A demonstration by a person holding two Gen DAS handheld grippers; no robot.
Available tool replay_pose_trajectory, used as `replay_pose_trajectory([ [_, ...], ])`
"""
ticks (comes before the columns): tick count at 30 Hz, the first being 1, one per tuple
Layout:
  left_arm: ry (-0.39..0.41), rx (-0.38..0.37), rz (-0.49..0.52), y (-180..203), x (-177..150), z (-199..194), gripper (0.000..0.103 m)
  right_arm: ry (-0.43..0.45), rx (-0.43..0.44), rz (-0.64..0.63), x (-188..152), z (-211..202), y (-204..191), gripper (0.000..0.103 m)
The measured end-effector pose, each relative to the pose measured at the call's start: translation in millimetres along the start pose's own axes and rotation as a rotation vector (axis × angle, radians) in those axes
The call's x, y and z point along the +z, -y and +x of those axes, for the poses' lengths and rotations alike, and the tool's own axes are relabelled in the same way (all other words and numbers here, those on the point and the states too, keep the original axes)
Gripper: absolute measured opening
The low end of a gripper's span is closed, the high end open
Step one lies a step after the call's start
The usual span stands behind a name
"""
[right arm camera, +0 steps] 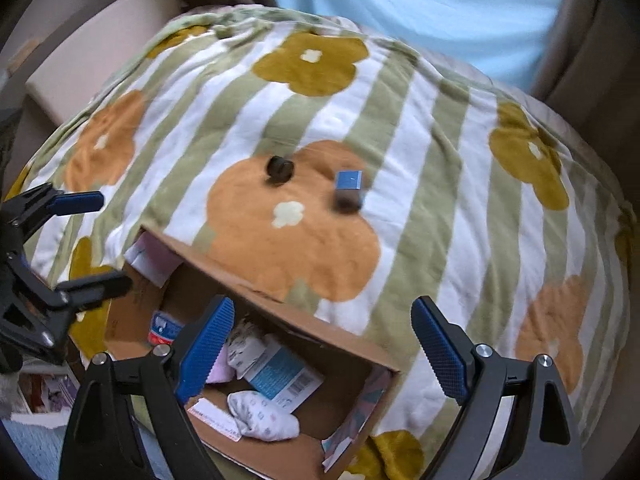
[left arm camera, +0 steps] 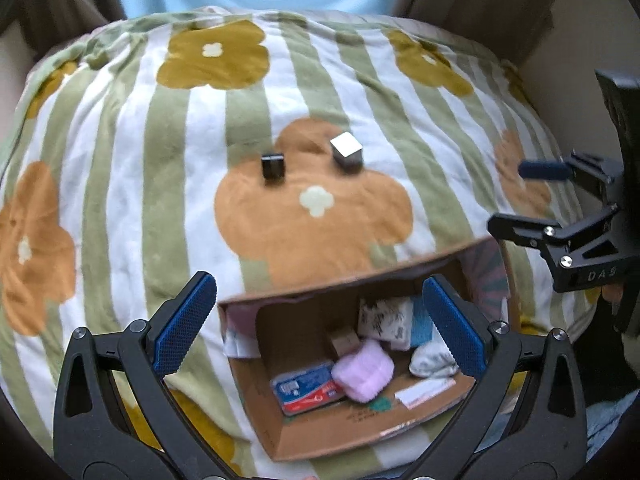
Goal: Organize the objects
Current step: 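Withdraw both tools from the box toward the black cylinder and blue cube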
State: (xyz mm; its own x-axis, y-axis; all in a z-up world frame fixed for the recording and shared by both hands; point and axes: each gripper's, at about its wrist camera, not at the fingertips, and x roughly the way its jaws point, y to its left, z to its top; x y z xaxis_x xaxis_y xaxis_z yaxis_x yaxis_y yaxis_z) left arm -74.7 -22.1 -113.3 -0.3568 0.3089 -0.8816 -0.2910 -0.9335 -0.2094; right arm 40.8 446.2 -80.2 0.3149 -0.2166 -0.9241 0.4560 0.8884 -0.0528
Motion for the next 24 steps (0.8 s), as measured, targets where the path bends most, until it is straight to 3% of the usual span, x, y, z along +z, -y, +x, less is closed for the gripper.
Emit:
replay_pose_trajectory([
  [14, -0.051, 0.037, -0.046, -24.0, 53.1, 52.8, 0.103, -0.03, -0.025, 0.101, 48.8, 31.2, 33.4, 0.089],
  [24, -0.124, 0.043, -0.059, -40.9, 87.1, 117.2, 0.103, -0.114, -0.019, 0.163, 80.1, 90.9, 50.6, 0.088],
])
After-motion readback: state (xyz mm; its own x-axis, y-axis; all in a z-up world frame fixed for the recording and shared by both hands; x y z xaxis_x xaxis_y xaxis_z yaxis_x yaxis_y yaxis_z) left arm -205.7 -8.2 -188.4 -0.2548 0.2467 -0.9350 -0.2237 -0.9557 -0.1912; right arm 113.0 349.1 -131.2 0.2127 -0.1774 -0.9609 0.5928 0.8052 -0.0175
